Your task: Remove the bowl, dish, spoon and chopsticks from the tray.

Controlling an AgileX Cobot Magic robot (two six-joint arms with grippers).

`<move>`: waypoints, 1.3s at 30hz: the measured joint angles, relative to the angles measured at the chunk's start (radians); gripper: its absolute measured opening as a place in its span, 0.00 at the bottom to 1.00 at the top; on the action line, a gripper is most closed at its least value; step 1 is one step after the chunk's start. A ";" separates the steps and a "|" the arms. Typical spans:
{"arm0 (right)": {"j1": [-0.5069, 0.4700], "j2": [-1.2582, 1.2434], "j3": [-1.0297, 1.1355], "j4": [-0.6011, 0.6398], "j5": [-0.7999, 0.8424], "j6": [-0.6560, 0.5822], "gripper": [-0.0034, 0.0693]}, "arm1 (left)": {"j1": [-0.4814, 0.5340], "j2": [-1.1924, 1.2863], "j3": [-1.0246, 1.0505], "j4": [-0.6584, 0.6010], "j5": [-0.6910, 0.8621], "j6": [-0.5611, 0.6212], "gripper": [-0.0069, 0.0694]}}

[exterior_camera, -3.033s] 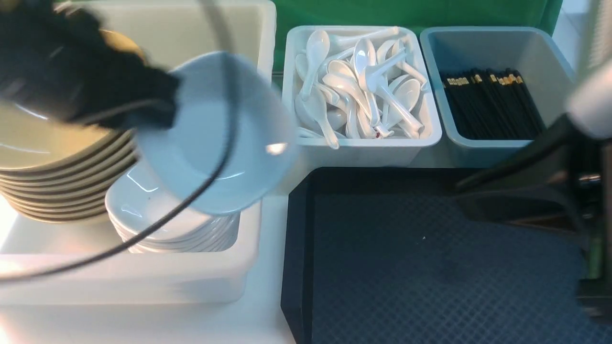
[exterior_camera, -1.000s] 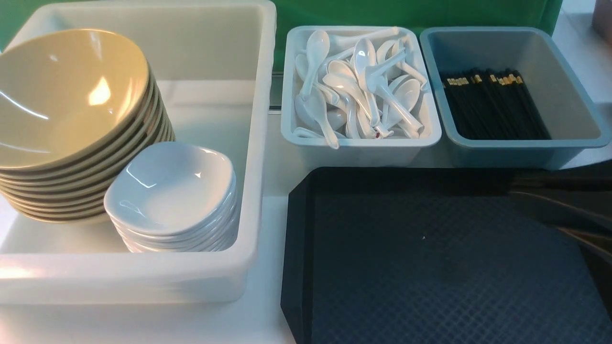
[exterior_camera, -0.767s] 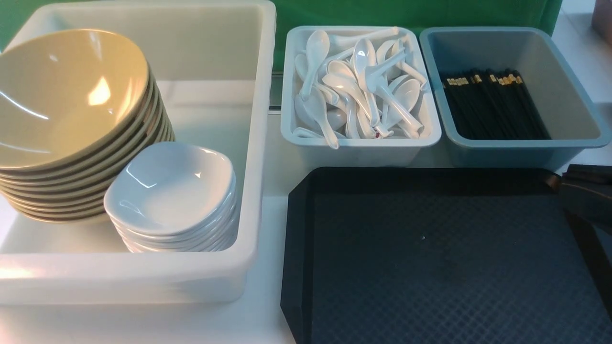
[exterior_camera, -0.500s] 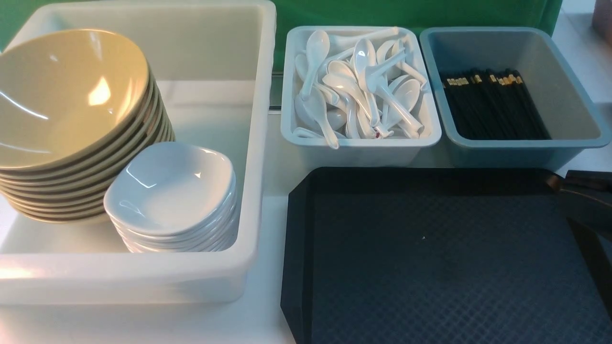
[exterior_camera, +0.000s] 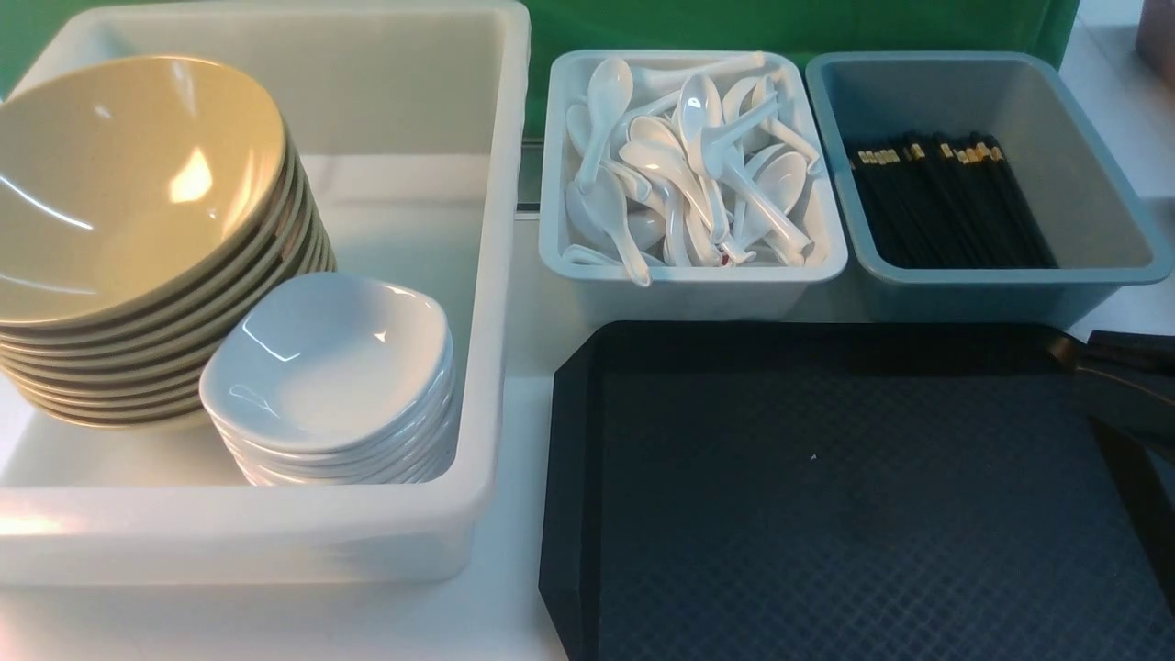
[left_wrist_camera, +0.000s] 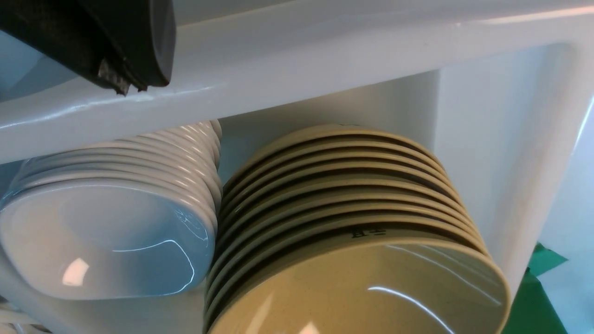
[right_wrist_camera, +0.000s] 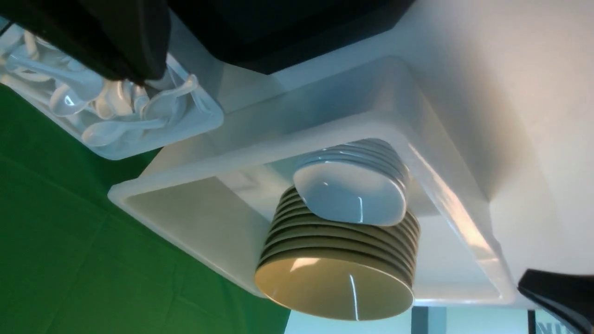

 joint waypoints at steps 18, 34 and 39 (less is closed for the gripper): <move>-0.837 -0.521 0.575 0.038 -0.202 0.244 0.09 | 0.000 0.000 0.000 -0.001 0.000 0.000 0.08; -0.910 -0.563 0.690 0.041 -0.070 0.335 0.09 | 0.000 0.000 0.000 -0.002 -0.001 0.000 0.08; -0.910 -0.563 0.690 0.041 -0.069 0.332 0.09 | 0.000 0.000 0.000 -0.002 -0.001 0.000 0.08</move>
